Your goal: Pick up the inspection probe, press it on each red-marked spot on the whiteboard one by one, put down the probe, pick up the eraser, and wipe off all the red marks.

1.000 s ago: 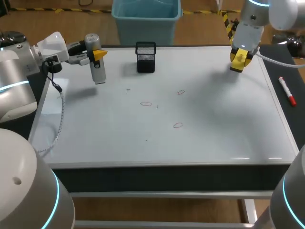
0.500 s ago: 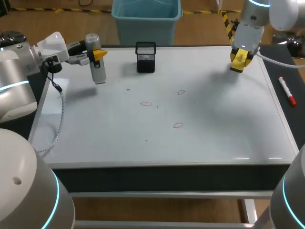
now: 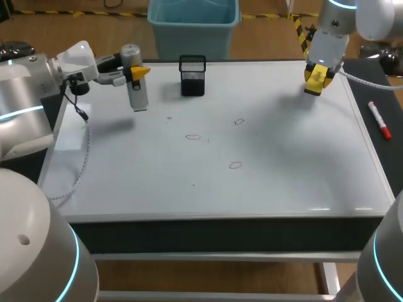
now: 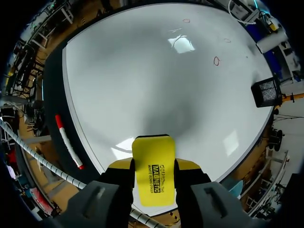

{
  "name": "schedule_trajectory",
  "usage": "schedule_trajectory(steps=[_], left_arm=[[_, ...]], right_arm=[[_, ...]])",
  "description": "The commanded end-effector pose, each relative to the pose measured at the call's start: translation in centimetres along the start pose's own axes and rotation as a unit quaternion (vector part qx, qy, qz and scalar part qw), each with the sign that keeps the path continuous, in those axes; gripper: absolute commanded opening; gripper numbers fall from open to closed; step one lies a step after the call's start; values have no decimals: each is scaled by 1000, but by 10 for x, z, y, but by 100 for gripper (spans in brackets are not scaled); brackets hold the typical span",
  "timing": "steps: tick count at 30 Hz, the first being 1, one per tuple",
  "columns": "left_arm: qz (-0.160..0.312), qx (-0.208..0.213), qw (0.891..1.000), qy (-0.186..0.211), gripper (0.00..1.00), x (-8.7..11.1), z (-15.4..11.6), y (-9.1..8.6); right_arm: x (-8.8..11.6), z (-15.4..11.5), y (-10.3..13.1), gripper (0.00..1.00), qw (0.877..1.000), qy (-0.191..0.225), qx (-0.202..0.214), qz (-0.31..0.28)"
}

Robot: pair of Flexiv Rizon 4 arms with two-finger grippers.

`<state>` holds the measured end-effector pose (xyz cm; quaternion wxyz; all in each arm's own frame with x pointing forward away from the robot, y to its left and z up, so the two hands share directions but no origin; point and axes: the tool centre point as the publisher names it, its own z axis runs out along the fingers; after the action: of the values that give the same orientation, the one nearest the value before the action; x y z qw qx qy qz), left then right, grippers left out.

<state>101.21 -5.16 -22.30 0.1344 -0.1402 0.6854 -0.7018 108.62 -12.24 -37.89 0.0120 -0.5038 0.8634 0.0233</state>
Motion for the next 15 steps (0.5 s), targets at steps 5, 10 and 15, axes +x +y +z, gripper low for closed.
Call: schedule_trajectory(steps=[5, 10, 15], left_arm=[[-7, 7, 1000, 29, 0, 26, 45, -2], [-10, 5, 999, 53, 0, 36, 69, 1], [-4, 6, 997, 77, 0, 44, 90, 3]], right_arm=[[1, -1, 0, 0, 1000, 1, 1, -1], [1, -1, 0, 0, 1000, 1, 1, -1], [1, -1, 0, 0, 1000, 1, 1, -1]])
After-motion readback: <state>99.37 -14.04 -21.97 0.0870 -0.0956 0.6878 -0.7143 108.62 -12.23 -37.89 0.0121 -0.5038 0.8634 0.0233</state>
